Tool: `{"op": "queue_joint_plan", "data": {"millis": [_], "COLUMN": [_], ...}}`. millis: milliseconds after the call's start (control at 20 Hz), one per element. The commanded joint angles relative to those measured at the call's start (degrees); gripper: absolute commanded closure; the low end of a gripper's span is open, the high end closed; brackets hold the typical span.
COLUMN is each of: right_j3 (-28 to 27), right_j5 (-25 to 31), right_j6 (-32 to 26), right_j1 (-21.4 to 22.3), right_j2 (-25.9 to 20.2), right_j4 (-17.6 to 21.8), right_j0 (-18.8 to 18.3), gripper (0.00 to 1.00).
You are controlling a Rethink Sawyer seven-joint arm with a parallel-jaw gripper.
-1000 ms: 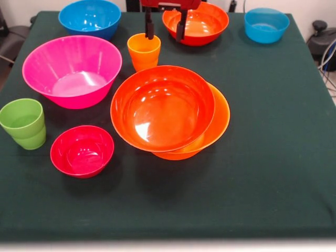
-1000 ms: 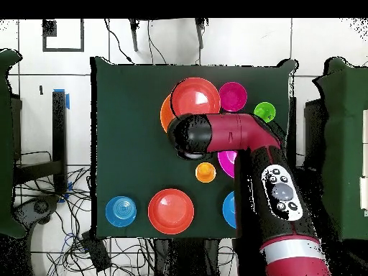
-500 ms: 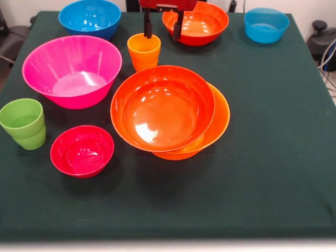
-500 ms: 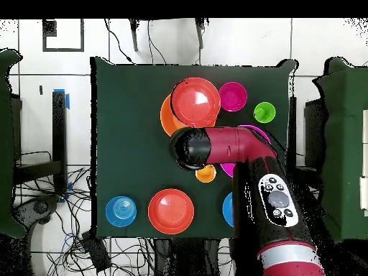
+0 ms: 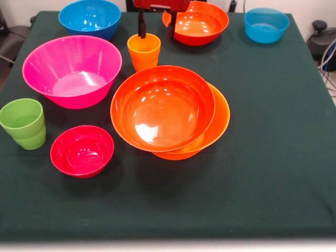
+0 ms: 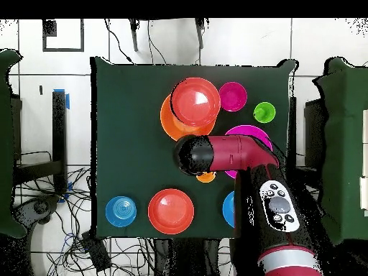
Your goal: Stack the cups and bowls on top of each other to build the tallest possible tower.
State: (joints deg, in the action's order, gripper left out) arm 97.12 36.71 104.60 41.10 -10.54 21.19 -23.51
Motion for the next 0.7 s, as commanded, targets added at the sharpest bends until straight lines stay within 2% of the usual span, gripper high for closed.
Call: {"op": "queue_joint_plan", "data": {"millis": [50, 700], "right_j3": [3.03, 4.58], "right_j5": [-3.55, -6.71], "right_j6": [8.72, 9.76], "right_j1": [-2.72, -3.13], "right_j2": [0.84, 2.50], "right_j4": [-0.72, -1.56], "right_j0": [2.47, 3.99], "gripper": [0.00, 0.00]}}
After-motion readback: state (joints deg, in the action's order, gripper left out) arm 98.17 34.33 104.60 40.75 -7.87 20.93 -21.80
